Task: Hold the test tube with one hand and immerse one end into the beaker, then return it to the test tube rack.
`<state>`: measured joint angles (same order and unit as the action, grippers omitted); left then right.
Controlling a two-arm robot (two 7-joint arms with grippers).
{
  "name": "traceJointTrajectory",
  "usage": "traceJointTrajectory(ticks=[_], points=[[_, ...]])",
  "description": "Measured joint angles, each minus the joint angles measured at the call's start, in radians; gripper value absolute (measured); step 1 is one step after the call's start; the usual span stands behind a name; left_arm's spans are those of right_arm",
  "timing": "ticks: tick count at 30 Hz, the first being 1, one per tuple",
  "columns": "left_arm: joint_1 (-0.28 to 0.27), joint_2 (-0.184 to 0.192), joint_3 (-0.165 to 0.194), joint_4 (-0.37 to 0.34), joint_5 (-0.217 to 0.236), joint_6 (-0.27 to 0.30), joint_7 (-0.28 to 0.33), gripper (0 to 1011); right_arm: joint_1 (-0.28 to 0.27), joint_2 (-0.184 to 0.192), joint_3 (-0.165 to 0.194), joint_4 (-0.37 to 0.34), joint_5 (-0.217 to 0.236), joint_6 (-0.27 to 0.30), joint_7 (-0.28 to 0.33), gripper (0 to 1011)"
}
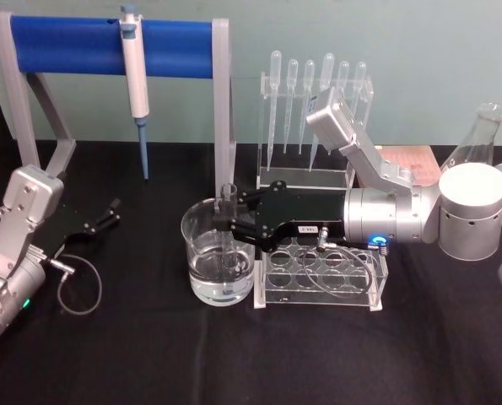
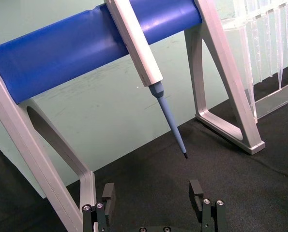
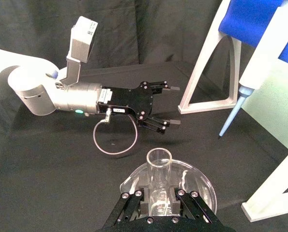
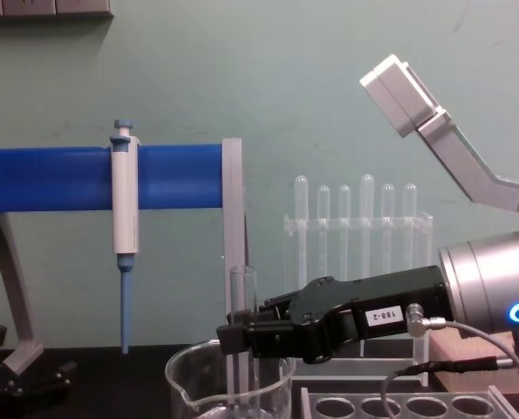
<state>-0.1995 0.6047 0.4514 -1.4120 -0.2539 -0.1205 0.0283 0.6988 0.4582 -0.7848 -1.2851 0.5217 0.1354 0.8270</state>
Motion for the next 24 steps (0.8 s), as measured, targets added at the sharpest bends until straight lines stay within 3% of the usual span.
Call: traceJointTrajectory(ticks=[24], points=[[0.0, 0.0, 0.0, 0.0, 0.0, 0.0, 0.0, 1000, 0.001, 0.001, -0.001, -0.003, 0.0, -0.001, 0.0, 236]])
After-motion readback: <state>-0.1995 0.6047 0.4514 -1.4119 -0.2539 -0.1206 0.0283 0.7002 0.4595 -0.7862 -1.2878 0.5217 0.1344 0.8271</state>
